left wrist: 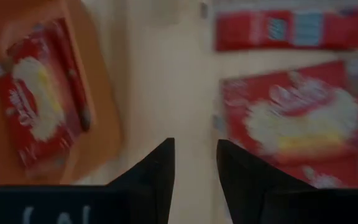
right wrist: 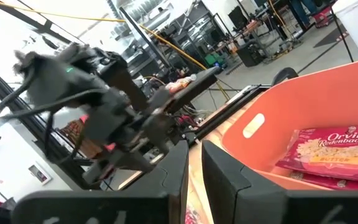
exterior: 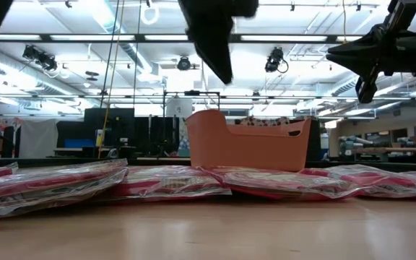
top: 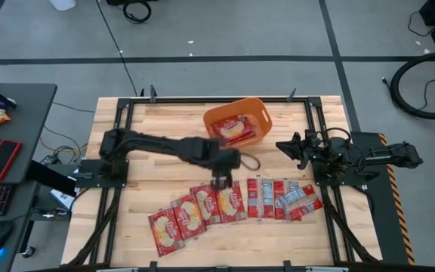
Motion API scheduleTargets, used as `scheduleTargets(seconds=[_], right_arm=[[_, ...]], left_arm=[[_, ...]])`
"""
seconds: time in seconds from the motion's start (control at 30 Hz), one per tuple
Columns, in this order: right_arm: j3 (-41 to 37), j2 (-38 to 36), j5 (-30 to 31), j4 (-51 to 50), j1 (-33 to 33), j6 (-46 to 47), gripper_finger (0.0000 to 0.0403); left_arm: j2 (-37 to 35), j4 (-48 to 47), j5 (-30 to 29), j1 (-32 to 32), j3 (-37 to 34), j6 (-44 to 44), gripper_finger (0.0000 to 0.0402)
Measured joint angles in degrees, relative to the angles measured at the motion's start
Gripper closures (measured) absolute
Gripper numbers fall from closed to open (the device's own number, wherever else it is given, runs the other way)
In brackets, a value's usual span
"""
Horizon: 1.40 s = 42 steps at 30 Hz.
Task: Sort popcorn bags into baskets
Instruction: Put the red popcorn bag into the orange bin
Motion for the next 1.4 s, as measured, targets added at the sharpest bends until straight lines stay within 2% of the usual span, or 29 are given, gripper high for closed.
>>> scheduleTargets(seconds=[0.23,0.4,0.77,1.03,1.23,1.4], right_arm=[[0.01,0.00,0.01,-0.02,0.00,0.00,0.0351],[0.00,0.00,0.04,-0.04,0.00,0.00,0.0351],[0.00,0.00,0.00,-0.04,0.02,0.00,0.0351],[0.00,0.00,0.00,-0.04,0.00,0.00,0.0351],[0.00,0.00,0.00,-0.03,0.01,0.00,0.0351],[0.00,0.00,0.00,-0.02,0.02,0.00,0.0351]], left_arm=[[-3.12,-2.10,-0.33,-8.38,0.00,-2.09,0.0278],[-3.76,-2.26,-0.51,-12.37,0.00,0.05,0.0279],[-3.73,-2.50,-1.52,-13.06,0.00,-1.62,0.0279],[-3.73,-8.92,-1.44,-14.98,-0.03,-4.01,0.0279],[-3.64,-7.87,-5.91,-17.44,-6.30,-4.46,0.0273],[-3.60,-2.66,-7.11,-19.15,-12.49,-5.85,0.0241]])
